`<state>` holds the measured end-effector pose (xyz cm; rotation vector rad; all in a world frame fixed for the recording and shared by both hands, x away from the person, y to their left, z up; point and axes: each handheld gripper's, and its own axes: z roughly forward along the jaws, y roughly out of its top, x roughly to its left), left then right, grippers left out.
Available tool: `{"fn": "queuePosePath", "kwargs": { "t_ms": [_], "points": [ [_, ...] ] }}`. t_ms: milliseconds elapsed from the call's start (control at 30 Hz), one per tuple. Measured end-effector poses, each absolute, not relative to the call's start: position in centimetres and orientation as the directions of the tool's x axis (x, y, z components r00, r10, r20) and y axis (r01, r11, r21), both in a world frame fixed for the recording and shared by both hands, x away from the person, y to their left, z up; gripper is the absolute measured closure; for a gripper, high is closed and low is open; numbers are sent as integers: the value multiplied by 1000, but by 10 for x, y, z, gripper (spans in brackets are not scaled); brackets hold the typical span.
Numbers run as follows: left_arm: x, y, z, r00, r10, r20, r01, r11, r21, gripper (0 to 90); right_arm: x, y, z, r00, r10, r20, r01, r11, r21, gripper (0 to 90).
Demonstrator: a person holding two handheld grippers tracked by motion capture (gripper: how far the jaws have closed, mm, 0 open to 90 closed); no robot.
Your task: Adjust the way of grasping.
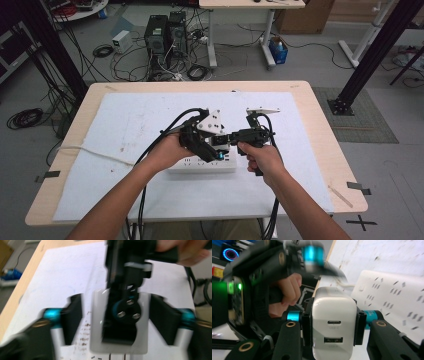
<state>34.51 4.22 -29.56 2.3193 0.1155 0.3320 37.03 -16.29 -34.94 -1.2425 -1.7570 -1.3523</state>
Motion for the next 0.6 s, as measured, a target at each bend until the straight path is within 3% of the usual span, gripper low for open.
{"fn": "queuePosePath", "kwargs": {
  "t_ms": [133, 267, 300, 333, 500, 600],
  "points": [
    [348, 54, -297, 960, 222, 168, 35, -694, 719, 218, 369, -174, -346, -453, 369, 811, 880, 38, 474, 621],
    [352, 73, -299, 956, 268, 120, 109, -705, 701, 206, 366, -185, -341, -537, 494, 684, 815, 95, 571, 621],
    [352, 79, -299, 949, 292, 121, 132, -712, 690, 207, 365, -191, -338, -578, 547, 606, 776, 137, 616, 621],
    [354, 86, -299, 943, 314, 114, 158, -718, 678, 207, 365, -191, -338, -578, 547, 606, 776, 137, 616, 621],
    [362, 126, -300, 904, 420, 74, 298, -746, 596, 206, 363, -208, -329, -680, 648, 343, 667, 350, 658, 621],
    [369, 153, -295, 876, 476, 81, 358, -753, 552, 206, 363, -211, -324, -698, 657, 285, 644, 402, 650, 621]
  ]
}}
